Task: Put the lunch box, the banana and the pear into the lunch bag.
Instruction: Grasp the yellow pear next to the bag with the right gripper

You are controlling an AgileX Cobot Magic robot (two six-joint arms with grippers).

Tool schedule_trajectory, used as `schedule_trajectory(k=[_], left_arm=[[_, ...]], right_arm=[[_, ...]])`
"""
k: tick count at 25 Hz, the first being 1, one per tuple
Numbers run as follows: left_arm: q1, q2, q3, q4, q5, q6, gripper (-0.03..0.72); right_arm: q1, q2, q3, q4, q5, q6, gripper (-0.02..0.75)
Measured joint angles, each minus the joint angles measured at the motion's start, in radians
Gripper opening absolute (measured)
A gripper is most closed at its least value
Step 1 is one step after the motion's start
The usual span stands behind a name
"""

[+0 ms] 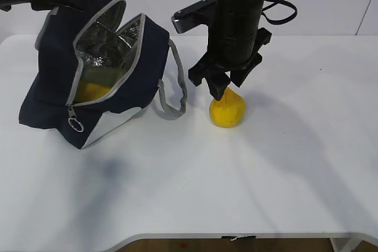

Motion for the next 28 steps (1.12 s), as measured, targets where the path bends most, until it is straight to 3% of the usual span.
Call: schedule_trajectory(k=[19, 24, 28], left_arm=[[0.0, 0.0, 0.0, 0.0, 0.0, 0.0, -0.006], [0.0, 0.0, 0.0, 0.0, 0.0, 0.0, -0.006], [0.0, 0.0, 0.0, 0.0, 0.0, 0.002, -0.006]], right_arm=[[0.0, 0.096, 0.0, -0.08, -0.108, -0.004, 0.419], [0.0, 0.098, 0.0, -0.09, -0.113, -0.004, 0.317], [0.0, 0.098, -0.006, -0.092, -0.094, -0.004, 0.305]])
